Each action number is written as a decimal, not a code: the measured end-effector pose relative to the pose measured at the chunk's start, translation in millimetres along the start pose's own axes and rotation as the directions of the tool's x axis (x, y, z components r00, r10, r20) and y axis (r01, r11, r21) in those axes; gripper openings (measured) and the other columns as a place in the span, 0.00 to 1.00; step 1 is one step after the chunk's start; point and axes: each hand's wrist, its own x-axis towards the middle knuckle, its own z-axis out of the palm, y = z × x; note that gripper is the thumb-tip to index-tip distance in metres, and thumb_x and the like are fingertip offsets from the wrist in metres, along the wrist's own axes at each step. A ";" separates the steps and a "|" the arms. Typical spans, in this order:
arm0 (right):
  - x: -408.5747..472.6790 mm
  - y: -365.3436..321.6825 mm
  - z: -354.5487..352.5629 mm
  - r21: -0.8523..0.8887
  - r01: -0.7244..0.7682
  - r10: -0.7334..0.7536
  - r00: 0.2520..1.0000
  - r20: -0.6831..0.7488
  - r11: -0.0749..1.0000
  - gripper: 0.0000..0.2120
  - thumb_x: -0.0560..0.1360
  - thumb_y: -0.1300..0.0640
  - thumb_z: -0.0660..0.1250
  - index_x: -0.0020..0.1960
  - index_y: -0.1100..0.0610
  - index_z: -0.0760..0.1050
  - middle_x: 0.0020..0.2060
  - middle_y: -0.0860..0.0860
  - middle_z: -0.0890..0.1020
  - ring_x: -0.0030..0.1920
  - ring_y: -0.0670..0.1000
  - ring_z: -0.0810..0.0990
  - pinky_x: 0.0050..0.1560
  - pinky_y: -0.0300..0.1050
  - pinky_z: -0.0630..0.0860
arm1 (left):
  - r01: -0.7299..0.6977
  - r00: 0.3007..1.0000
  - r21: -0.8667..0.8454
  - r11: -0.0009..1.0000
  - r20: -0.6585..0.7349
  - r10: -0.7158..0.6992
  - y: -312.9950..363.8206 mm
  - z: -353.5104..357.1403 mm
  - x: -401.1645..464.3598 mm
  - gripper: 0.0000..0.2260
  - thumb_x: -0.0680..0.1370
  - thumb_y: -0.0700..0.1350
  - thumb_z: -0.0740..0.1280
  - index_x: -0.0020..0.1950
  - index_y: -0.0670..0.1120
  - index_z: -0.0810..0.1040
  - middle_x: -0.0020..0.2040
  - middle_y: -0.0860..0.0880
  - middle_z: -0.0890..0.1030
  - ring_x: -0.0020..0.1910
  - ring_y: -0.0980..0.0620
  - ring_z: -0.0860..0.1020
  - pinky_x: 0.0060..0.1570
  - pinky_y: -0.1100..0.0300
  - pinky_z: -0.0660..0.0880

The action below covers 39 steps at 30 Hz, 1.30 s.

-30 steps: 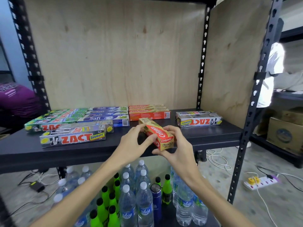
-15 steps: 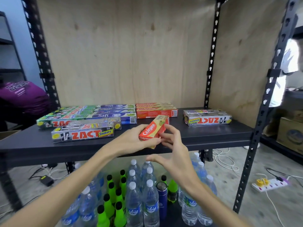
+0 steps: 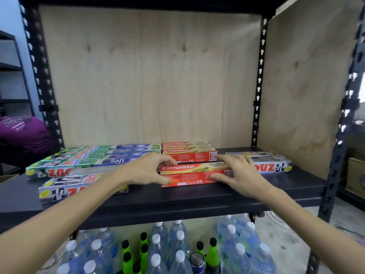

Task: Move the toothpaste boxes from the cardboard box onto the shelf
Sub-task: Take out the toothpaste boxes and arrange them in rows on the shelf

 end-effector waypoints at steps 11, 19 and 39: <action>66.2 28.9 -6.1 0.038 0.022 -0.027 0.988 0.152 0.999 0.41 0.58 0.20 0.64 0.63 0.43 0.77 0.58 0.44 0.80 0.61 0.49 0.75 0.65 0.54 0.73 | 0.040 0.988 0.161 0.986 -0.152 -0.015 -30.3 9.0 58.4 0.26 0.63 0.69 0.68 0.60 0.67 0.75 0.58 0.56 0.76 0.62 0.54 0.70 0.66 0.52 0.69; 103.0 24.0 11.0 0.002 -0.013 0.012 0.983 0.184 1.000 0.38 0.63 0.29 0.75 0.68 0.39 0.65 0.59 0.52 0.73 0.64 0.56 0.72 0.68 0.56 0.69 | 0.144 0.966 0.222 0.964 -0.245 -0.088 -39.2 12.2 81.5 0.40 0.62 0.74 0.61 0.71 0.57 0.72 0.64 0.53 0.72 0.67 0.51 0.67 0.68 0.52 0.65; 53.9 71.9 -21.7 0.048 -0.106 0.114 0.971 -0.209 0.993 0.20 0.79 0.36 0.60 0.61 0.48 0.78 0.57 0.47 0.84 0.60 0.52 0.80 0.62 0.56 0.74 | 0.015 0.927 0.302 0.953 -0.362 0.100 -6.2 49.2 91.9 0.36 0.72 0.70 0.53 0.73 0.52 0.71 0.72 0.52 0.74 0.72 0.50 0.70 0.72 0.53 0.65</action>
